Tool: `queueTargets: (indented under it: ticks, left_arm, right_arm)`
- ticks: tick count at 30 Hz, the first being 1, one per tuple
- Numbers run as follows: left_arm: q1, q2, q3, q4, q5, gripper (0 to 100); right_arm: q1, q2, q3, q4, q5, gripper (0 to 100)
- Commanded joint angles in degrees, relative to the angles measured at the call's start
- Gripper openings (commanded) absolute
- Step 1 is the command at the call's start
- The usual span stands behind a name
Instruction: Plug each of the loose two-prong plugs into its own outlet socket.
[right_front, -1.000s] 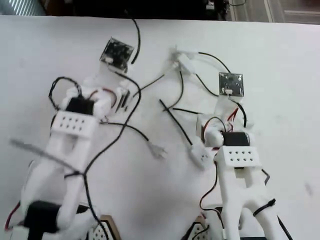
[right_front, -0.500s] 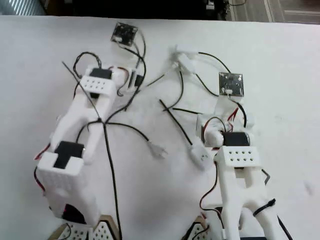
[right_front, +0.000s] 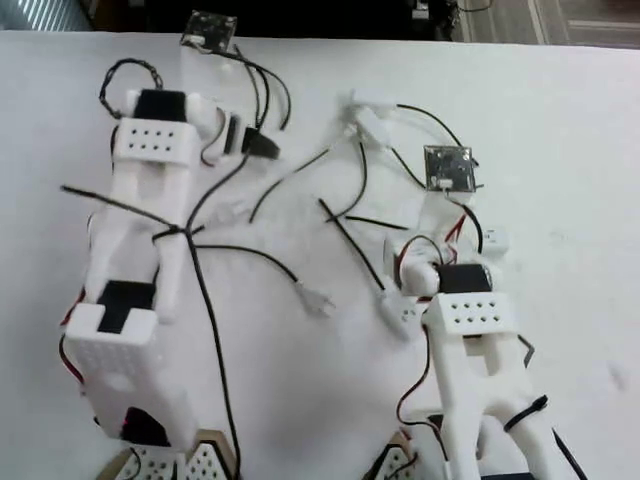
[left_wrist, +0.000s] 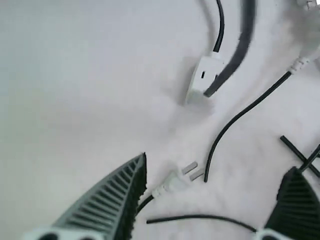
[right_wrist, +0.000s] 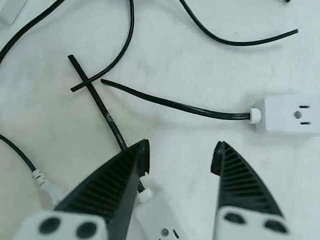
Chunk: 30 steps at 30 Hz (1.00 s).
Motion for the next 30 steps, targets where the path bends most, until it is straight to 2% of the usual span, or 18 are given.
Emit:
queueTargets:
  ticks: [1, 6, 11, 14, 19, 30]
  left_arm:
    - [-1.8, -2.2, -6.9, 10.9, -2.1, 39]
    - [-3.6, -11.4, -6.9, 17.1, -2.5, 39]
    - [-6.0, -19.9, -6.2, 24.5, -2.5, 40]
    - [-8.7, -24.2, -0.1, 24.5, -2.5, 40]
    - [-10.6, -34.5, 16.9, 16.1, -5.5, 40]
    - [-16.8, -66.9, 60.6, -2.4, -5.1, 39]
  right_arm:
    - [-3.6, -2.0, -3.7, 4.3, 4.0, 20.1]
    - [-8.6, -1.9, -10.4, 17.2, 8.6, 20.1]
    - [-12.8, -1.9, -14.9, 25.5, 12.4, 20.1]
    - [-16.9, -1.8, -16.9, 29.7, 12.8, 20.1]
    - [-23.5, 4.6, -21.5, 35.4, 12.5, 20.3]
    - [-26.2, 26.7, -36.3, 39.3, 12.2, 20.2]
